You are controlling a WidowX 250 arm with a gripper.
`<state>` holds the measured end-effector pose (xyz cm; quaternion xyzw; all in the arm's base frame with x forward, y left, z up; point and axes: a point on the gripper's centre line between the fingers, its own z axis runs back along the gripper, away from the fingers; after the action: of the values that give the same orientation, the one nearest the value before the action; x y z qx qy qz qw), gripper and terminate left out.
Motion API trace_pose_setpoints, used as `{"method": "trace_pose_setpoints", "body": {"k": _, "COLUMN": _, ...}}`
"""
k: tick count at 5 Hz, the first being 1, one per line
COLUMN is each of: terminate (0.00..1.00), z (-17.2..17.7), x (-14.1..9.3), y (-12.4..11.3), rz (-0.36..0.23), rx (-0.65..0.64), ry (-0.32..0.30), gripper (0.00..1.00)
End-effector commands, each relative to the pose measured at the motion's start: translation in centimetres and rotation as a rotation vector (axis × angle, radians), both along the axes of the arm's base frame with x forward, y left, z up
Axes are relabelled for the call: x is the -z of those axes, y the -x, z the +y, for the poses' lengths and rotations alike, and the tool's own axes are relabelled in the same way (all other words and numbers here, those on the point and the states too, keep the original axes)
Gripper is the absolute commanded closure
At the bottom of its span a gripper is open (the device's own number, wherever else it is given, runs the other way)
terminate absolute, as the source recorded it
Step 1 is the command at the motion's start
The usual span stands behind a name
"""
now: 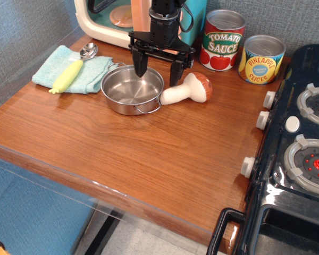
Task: Move the pan in front of the mushroom
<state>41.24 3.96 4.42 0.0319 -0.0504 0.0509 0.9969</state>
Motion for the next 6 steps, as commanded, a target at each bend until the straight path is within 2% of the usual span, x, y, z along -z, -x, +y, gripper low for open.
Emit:
{"method": "trace_pose_setpoints", "body": {"k": 1, "terminate": 0.0, "z": 0.5, "x": -0.7, "y": -1.2, "rz": -0.034, "rx": -0.063, "ry": -0.014, "gripper": 0.0}}
{"method": "trace_pose_setpoints", "body": {"k": 2, "terminate": 0.0, "z": 0.4, "x": 0.3, "y": -1.3, "rz": -0.005, "rx": -0.076, "ry": -0.032, "gripper": 0.0}}
{"method": "trace_pose_setpoints", "body": {"k": 3, "terminate": 0.0, "z": 0.3, "x": 0.4, "y": -1.2, "rz": -0.003, "rx": -0.062, "ry": -0.028, "gripper": 1.0}}
{"method": "trace_pose_setpoints", "body": {"k": 4, "terminate": 0.0, "z": -0.1, "x": -0.3, "y": -1.0, "rz": -0.019, "rx": -0.045, "ry": -0.015, "gripper": 1.0}}
{"method": "trace_pose_setpoints", "body": {"k": 6, "terminate": 0.0, "z": -0.5, "x": -4.9, "y": 0.1, "rz": -0.097, "rx": -0.01, "ry": -0.054, "gripper": 1.0}}
